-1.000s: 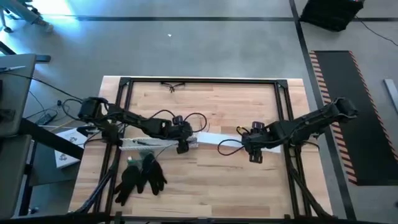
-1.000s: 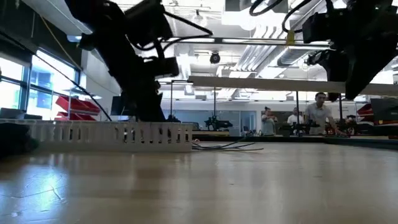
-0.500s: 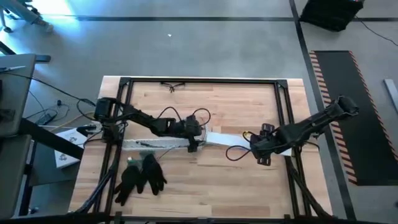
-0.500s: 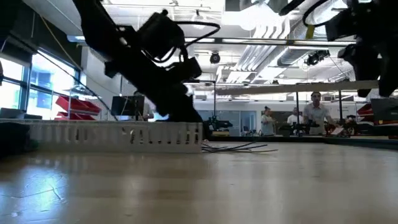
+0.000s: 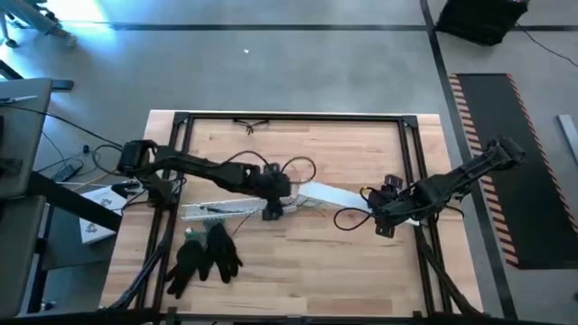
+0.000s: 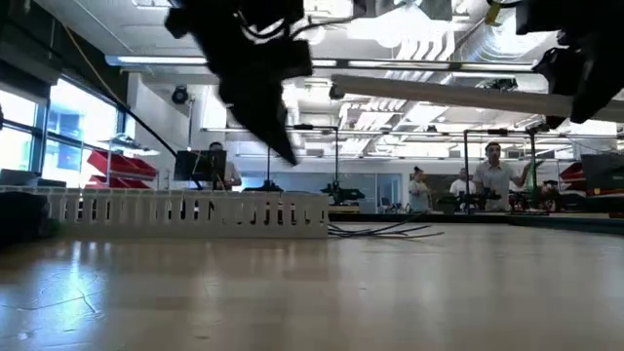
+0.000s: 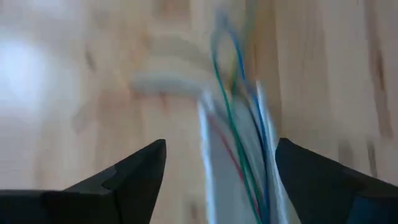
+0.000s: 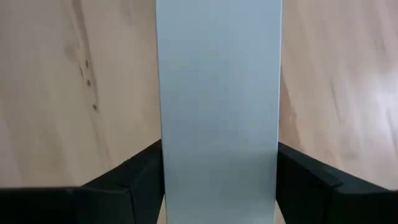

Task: Ziptie cables
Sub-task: Close the white cable duct

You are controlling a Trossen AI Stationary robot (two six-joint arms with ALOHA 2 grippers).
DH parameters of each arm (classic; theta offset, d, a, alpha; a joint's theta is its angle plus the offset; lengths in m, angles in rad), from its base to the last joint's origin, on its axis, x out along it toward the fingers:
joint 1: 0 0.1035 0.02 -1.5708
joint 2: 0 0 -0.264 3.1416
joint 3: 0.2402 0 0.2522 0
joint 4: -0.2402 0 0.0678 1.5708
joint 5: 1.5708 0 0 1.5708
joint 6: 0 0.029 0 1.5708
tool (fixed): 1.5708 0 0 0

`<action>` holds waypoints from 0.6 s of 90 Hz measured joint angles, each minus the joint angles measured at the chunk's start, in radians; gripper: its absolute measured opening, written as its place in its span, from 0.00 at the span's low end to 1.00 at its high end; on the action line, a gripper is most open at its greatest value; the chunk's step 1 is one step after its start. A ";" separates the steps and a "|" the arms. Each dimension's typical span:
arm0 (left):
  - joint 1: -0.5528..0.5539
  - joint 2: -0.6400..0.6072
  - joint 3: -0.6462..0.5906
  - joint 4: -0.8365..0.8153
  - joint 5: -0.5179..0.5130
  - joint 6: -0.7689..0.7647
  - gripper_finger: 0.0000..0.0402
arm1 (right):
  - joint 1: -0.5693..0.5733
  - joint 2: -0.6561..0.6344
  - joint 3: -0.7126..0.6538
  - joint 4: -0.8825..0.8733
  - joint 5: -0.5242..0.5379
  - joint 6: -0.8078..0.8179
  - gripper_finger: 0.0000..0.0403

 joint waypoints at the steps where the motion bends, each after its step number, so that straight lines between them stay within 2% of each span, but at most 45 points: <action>1: -0.002 0.001 -0.005 -0.008 -0.004 -0.005 0.70 | 0.000 0.000 0.000 0.003 0.001 0.000 0.58; 10: -0.007 0.006 -0.058 0.006 -0.054 -0.022 0.66 | 0.005 0.000 0.000 0.011 0.020 0.003 0.58; 19: 0.009 0.011 -0.101 0.061 -0.056 -0.022 0.57 | 0.010 0.000 0.000 0.012 0.028 0.005 0.58; 30: 0.030 0.011 -0.122 0.113 -0.057 0.011 0.40 | 0.010 0.000 0.000 0.012 0.028 0.005 0.58; 46: 0.061 0.011 -0.122 0.179 -0.011 0.074 0.08 | 0.010 0.000 0.000 0.012 0.028 0.005 0.58; 54: 0.074 0.018 -0.122 0.208 0.009 0.087 0.02 | 0.010 0.000 0.000 0.015 0.028 0.005 0.58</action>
